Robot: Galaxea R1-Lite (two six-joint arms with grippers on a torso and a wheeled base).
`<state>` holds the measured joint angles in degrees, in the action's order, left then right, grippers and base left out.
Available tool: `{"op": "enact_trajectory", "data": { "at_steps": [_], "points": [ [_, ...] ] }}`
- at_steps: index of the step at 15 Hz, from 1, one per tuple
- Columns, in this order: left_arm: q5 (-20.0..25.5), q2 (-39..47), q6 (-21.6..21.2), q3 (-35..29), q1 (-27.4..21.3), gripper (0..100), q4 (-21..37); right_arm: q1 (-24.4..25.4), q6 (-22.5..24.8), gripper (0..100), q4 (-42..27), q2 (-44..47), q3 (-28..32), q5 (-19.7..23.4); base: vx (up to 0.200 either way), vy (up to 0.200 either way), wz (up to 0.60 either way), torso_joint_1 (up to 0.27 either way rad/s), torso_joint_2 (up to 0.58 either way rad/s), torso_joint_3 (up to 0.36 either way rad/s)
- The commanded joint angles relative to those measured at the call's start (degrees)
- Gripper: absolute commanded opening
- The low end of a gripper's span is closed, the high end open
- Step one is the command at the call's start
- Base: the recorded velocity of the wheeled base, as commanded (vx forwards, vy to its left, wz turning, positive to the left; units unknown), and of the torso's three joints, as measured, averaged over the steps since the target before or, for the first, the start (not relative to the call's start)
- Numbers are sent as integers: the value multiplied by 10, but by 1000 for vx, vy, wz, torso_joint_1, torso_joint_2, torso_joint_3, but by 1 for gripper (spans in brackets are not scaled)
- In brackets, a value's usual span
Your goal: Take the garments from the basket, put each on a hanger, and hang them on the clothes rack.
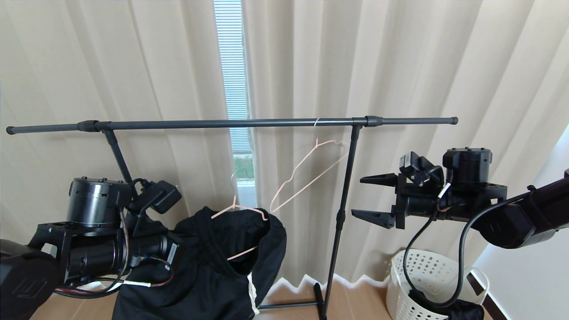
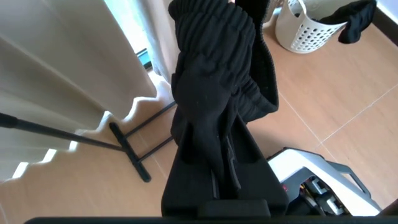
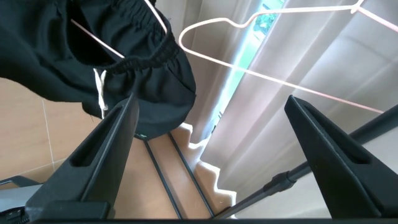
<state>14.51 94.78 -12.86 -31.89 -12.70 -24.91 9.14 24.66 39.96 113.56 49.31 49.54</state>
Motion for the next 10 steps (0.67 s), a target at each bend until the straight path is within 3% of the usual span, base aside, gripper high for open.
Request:
{"op": "enact_trajectory", "data": {
  "at_steps": [1,6,10],
  "points": [
    [-3,17,0,0,3,0,-6,0,0,100,0,1,0,0,0,0,0,0,0,0],
    [-29,49,9,-6,14,0,-68,0,0,100,0,4,2,0,0,0,0,0,0,0],
    [-33,83,58,-32,11,0,-168,1,0,100,0,4,2,0,0,0,0,0,0,0]
  ]
}}
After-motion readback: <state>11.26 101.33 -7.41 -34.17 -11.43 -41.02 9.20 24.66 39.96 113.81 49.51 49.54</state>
